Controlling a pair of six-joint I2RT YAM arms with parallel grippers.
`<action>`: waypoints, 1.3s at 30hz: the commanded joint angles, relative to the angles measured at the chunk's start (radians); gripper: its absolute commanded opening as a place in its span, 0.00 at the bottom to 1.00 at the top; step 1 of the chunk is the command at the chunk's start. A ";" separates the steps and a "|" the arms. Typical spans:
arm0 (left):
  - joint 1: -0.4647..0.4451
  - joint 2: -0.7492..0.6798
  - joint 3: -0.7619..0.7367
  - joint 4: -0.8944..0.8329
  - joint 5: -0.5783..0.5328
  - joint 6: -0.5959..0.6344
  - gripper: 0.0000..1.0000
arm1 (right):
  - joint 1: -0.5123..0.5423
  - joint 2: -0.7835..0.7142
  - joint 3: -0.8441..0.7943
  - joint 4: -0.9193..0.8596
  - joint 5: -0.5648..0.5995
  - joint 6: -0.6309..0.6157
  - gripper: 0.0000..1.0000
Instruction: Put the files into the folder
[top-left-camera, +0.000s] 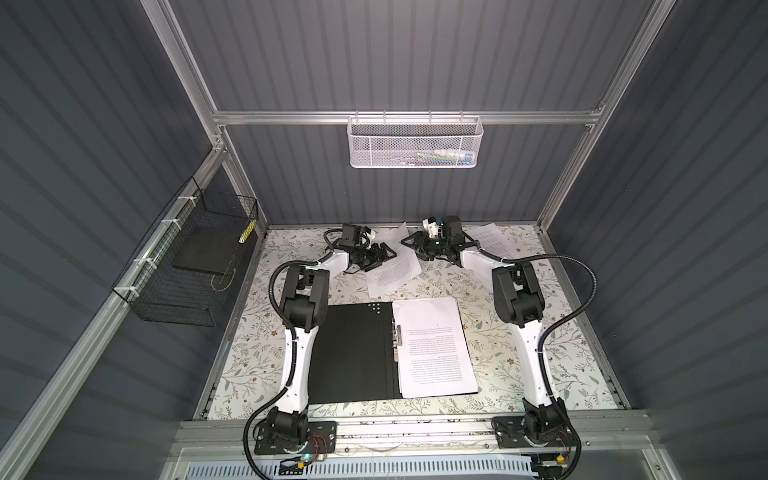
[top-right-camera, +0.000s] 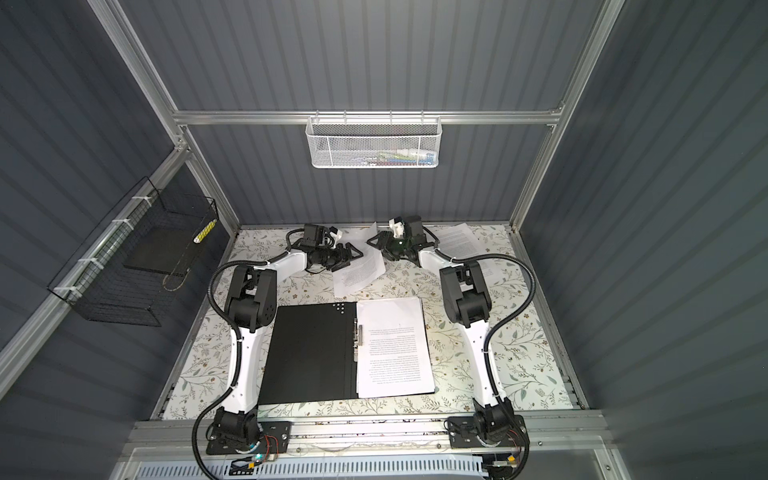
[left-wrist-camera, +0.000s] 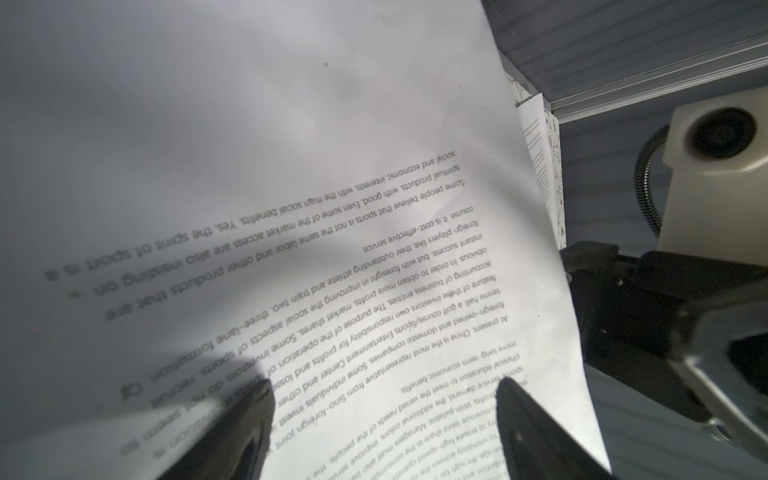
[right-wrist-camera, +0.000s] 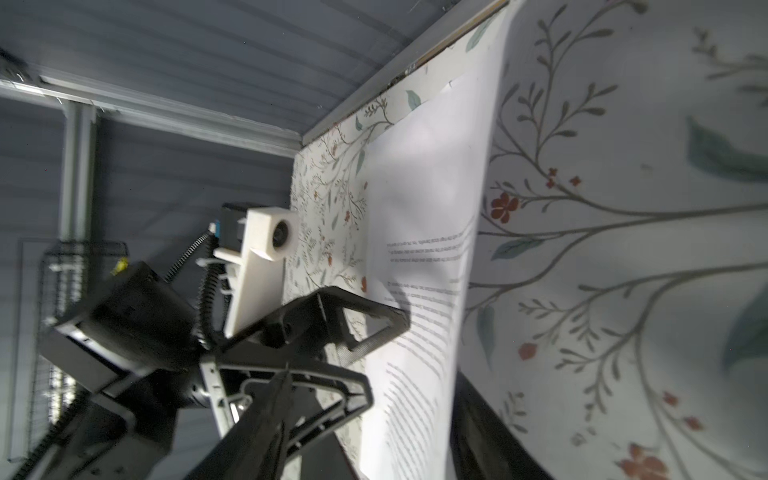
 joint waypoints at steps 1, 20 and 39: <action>-0.001 0.012 -0.040 -0.073 0.000 0.007 0.85 | 0.002 0.037 0.031 -0.050 -0.003 -0.016 0.47; 0.009 -0.252 -0.036 -0.051 -0.004 0.032 1.00 | -0.004 -0.218 -0.071 -0.069 0.030 -0.061 0.00; 0.004 -0.990 -0.614 -0.148 -0.124 0.184 1.00 | -0.155 -1.066 -1.038 -0.292 0.071 -0.210 0.00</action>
